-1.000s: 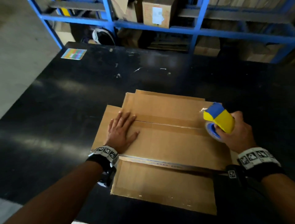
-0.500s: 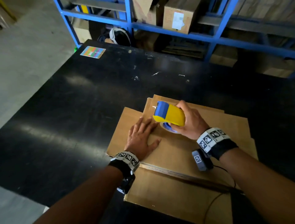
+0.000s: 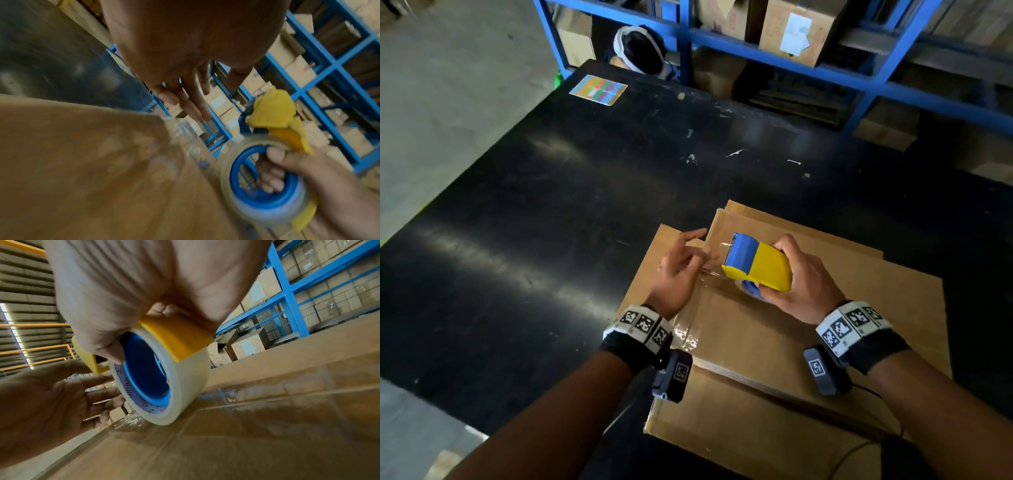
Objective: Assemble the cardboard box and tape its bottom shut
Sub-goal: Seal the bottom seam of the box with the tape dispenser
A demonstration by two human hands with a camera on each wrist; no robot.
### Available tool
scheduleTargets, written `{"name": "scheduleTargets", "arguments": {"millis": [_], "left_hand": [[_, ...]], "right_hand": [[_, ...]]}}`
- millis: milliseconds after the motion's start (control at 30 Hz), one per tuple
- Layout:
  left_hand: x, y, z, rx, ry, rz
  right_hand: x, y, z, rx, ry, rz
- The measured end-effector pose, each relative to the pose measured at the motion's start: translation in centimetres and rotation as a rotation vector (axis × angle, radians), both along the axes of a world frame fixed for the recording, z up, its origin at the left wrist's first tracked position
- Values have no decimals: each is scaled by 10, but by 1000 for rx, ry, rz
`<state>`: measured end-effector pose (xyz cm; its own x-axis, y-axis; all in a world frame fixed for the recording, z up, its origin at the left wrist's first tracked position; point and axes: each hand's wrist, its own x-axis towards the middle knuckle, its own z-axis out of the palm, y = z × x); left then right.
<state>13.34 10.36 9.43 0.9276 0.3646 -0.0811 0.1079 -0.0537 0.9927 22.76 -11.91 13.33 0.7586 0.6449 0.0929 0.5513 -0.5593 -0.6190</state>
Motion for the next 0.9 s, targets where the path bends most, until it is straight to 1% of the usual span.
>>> {"name": "scheduleTargets", "arguments": {"millis": [67, 100, 167, 333, 533, 633, 767, 900], "left_hand": [[6, 0, 9, -222, 58, -36], [7, 0, 12, -302, 88, -53], [11, 1, 12, -372, 118, -64], [15, 11, 12, -329, 122, -38], [17, 29, 10, -153, 133, -68], [18, 31, 7, -171, 146, -76], [20, 29, 3, -200, 138, -78], [20, 32, 3, -175, 101, -53]], "right_hand": [[0, 0, 0, 2, -1, -2], [-1, 0, 0, 3, -1, -1], [0, 0, 1, -4, -7, 3], [2, 8, 2, -45, -32, 23], [6, 17, 9, -41, -16, 141], [8, 16, 11, -39, -18, 199], [9, 14, 12, -55, 0, 234], [10, 16, 17, -111, -25, 266]]}}
